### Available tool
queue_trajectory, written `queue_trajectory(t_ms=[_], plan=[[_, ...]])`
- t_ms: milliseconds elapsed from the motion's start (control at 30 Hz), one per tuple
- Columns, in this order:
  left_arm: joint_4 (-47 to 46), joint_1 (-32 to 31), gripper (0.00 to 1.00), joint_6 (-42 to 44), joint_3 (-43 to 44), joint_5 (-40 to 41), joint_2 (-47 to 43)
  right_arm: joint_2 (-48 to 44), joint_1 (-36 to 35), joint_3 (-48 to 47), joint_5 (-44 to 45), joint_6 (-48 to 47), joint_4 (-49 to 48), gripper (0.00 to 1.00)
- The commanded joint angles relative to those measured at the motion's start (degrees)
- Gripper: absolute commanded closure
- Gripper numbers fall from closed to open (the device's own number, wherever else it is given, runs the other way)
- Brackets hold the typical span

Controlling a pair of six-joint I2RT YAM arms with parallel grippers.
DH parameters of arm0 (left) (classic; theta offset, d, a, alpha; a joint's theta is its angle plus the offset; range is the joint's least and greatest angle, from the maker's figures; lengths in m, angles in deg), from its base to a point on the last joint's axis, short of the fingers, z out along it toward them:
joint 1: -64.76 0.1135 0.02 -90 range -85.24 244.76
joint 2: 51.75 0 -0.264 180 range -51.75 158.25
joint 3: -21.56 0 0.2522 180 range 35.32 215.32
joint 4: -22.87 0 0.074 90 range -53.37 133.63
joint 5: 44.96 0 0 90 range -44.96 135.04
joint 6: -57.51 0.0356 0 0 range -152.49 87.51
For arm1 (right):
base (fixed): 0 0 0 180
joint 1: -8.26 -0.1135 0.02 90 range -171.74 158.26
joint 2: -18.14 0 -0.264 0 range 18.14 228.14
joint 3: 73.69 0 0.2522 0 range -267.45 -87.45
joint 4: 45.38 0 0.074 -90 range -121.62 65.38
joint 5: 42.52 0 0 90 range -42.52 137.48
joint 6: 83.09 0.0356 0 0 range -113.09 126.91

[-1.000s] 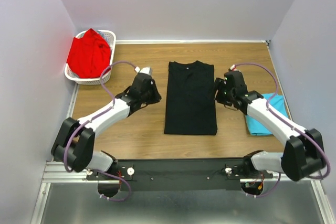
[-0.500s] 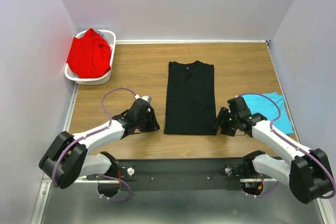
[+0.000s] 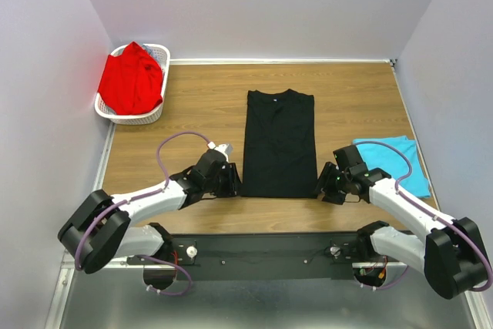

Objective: Fold and stack the t-shirts
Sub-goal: Fold the tshirt

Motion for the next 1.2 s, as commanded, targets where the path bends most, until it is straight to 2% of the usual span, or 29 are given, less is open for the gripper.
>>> queue_trajectory(t_ms=[0, 67, 333, 533, 600, 633, 733, 767, 800, 867, 1000, 1167], plan=[[-2.27, -0.23, 0.56, -0.57, -0.69, -0.59, 2.55, 0.68, 0.21, 0.66, -0.33, 0.66, -0.12, 0.41], [-2.53, -0.23, 0.56, -0.74, -0.60, 0.28, 3.17, 1.03, 0.21, 0.75, -0.68, 0.57, -0.56, 0.44], [-3.67, -0.94, 0.57, -0.92, 0.10, 0.90, 7.03, 3.67, 0.21, 1.63, -1.65, 0.31, -3.19, 0.48], [-4.03, -1.46, 0.61, -1.45, 0.63, 0.90, 9.14, 4.46, 0.21, 1.37, -1.48, 0.30, -4.07, 0.57], [-3.94, -1.90, 0.66, -1.62, 0.98, 0.73, 9.85, 4.37, 0.21, 1.02, -1.21, 0.04, -4.16, 0.61], [-3.85, -2.08, 0.68, -1.80, 1.07, 0.64, 10.02, 4.37, 0.29, 0.84, -1.04, -0.05, -4.16, 0.66], [-3.15, -2.43, 0.82, -1.89, 1.86, 0.11, 9.94, 4.20, 0.21, -0.21, -0.60, -0.75, -4.16, 0.77], [-2.80, -2.52, 0.87, -1.80, 2.21, -0.06, 9.85, 4.02, 0.21, -0.56, -0.95, -1.01, -4.08, 0.86], [-1.67, -2.69, 0.97, -1.62, 3.00, -0.06, 9.50, 3.50, 0.21, -1.00, -1.21, -1.80, -3.99, 0.90], [0.61, -2.96, 1.00, -1.54, 3.70, -0.06, 8.71, 2.36, 0.21, -1.97, -3.05, -2.59, -3.81, 1.00], [4.32, -3.40, 1.00, -1.71, 4.06, -0.50, 5.29, -2.30, 0.12, -1.27, -7.18, -2.25, -1.89, 1.00], [8.80, -5.15, 1.00, -3.38, 1.78, -1.29, -1.30, -11.52, -0.85, -0.39, -9.82, -1.72, 5.32, 1.00]])
